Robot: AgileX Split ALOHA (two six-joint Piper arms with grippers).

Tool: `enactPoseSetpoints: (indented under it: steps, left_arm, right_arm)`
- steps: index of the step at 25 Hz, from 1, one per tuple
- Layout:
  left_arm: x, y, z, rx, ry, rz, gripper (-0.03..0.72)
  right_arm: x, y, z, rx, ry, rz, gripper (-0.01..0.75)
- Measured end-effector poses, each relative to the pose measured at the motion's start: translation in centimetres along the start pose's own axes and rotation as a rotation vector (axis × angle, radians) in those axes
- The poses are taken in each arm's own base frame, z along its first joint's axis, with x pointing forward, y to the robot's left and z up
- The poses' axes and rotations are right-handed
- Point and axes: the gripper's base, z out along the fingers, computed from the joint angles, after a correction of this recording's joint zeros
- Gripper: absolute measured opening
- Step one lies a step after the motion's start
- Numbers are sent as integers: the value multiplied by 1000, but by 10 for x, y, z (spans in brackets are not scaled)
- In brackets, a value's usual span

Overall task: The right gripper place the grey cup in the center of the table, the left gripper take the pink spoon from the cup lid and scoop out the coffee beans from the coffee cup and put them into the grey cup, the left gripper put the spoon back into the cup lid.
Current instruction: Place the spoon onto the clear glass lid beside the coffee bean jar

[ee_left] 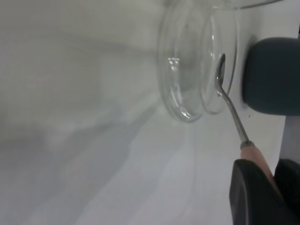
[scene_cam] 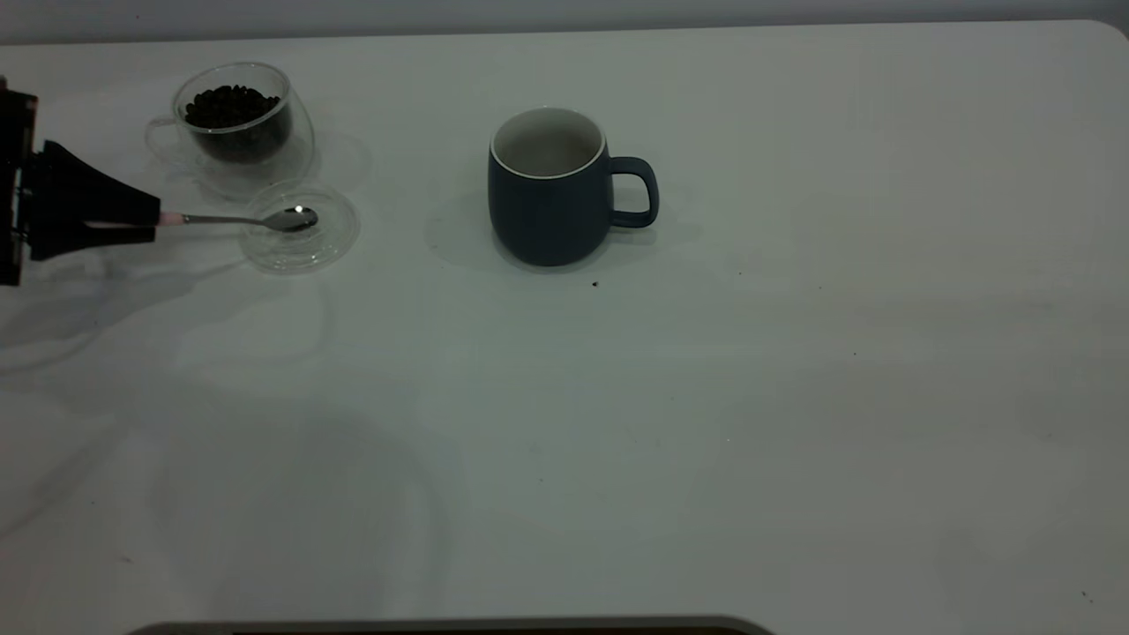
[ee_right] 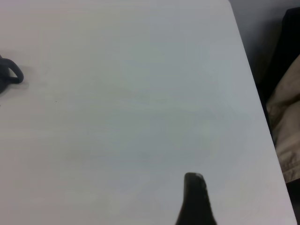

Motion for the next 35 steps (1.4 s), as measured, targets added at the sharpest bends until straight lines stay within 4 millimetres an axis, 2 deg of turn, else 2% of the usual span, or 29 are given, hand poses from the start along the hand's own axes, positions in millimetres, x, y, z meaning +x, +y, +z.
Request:
enactPoseSetpoints:
  steps: [10, 24, 28, 35]
  left_arm:
    - [3, 16, 14, 31, -54, -59, 121]
    - [4, 14, 21, 32, -43, -59, 127]
    - [4, 15, 21, 23, -46, -59, 194]
    - [3, 15, 21, 22, -47, -60, 466]
  right_arm:
    - [0, 0, 0, 0, 0, 0, 590]
    - [0, 0, 0, 0, 0, 0, 590]
    - [0, 0, 0, 0, 0, 0, 590]
    - [0, 0, 0, 0, 0, 0, 590]
